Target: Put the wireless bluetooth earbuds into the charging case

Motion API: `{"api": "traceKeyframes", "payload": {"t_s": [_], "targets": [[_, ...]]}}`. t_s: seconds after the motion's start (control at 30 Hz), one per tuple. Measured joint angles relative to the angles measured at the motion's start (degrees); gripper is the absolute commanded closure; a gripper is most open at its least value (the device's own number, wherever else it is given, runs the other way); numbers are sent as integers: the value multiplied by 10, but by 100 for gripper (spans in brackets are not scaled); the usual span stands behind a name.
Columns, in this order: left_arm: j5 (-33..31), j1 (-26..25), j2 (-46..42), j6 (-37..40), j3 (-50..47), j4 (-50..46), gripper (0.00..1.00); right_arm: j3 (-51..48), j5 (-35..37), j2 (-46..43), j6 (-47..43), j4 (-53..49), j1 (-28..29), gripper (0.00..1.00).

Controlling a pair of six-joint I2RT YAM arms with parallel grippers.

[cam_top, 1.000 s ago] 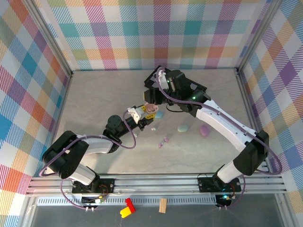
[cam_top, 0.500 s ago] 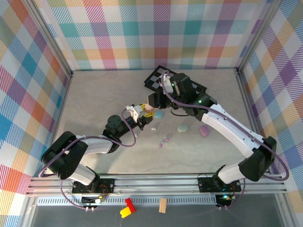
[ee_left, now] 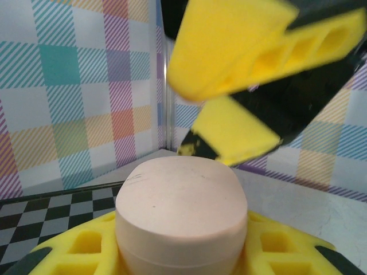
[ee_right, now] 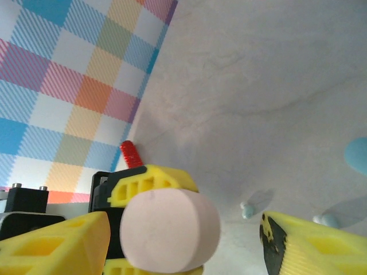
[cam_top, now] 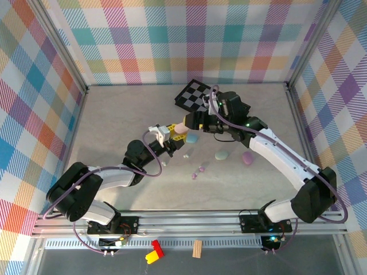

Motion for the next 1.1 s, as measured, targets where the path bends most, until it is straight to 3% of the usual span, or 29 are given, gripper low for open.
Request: {"api": "traceKeyframes", "payload": {"t_s": [0.27,0.57,0.63,0.77,0.9,1.1], "targets": [[6,0,-3,-18,0,3,68,-80,-133,22,124,170,-10,43],[6,0,-3,-18,0,12,66,-113,-175,31,220,265,-20,76],[6,0,-3,-16,0,12,59,-119,-178,31,233,277,-21,79],[5,0,-3,-3,0,11,24,-132,-167,29,238,286,-27,79],[5,0,-11,19,-2,-27,1,-166,-119,21,223,273,-62,80],[2,-1,-61,49,-10,-159,0,-188,5,15,151,179,-110,78]]}}
